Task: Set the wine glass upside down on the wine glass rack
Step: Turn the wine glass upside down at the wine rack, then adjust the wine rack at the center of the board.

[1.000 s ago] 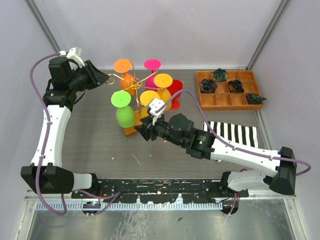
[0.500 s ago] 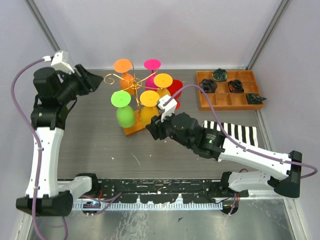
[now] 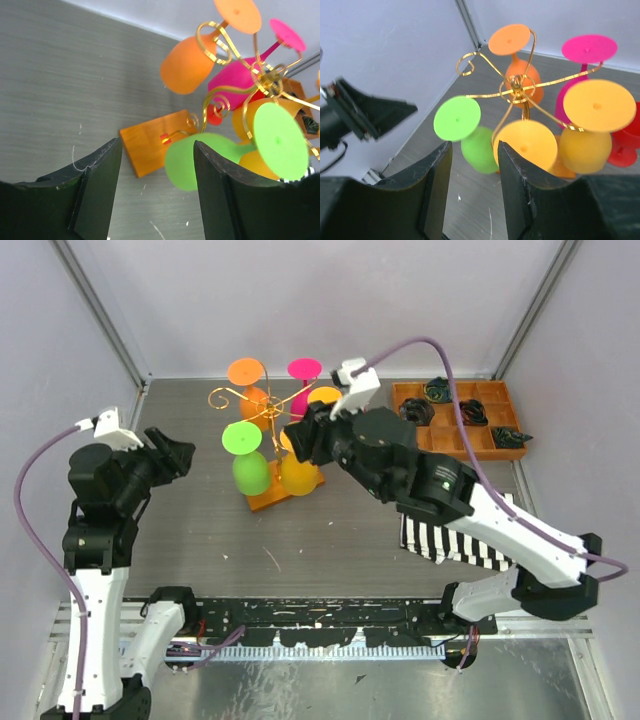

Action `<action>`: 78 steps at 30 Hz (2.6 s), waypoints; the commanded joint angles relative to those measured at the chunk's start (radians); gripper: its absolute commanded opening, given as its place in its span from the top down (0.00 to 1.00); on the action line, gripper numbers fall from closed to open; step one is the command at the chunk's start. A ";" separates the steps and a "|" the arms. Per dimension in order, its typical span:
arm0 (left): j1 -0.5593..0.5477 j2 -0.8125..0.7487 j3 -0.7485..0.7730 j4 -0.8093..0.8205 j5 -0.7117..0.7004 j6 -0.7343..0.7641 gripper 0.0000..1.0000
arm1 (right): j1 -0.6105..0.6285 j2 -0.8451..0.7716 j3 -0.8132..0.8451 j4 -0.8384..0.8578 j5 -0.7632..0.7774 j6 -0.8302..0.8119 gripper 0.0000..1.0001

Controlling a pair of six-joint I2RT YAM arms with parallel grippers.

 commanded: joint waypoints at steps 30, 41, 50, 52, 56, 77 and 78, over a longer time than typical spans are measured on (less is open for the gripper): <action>-0.010 -0.215 -0.266 -0.148 0.001 0.025 0.31 | -0.206 0.636 0.613 -0.189 -0.021 -0.030 0.56; -0.014 -0.213 -0.268 -0.145 -0.007 0.024 0.31 | -0.206 0.655 0.606 -0.188 -0.010 -0.058 0.72; -0.014 -0.207 -0.268 -0.144 -0.007 0.024 0.31 | -0.206 0.648 0.579 -0.168 -0.019 -0.153 0.95; -0.014 -0.207 -0.268 -0.143 -0.009 0.025 0.31 | -0.207 0.633 0.556 -0.147 -0.022 -0.196 0.99; -0.015 -0.204 -0.269 -0.144 -0.010 0.025 0.31 | -0.206 0.595 0.494 -0.078 -0.057 -0.293 0.99; -0.016 -0.204 -0.266 -0.147 -0.013 0.025 0.31 | -0.268 0.522 0.416 -0.039 -0.408 -0.558 0.99; -0.016 -0.204 -0.266 -0.146 -0.014 0.025 0.31 | -0.279 0.515 0.410 -0.041 -0.434 -0.566 0.99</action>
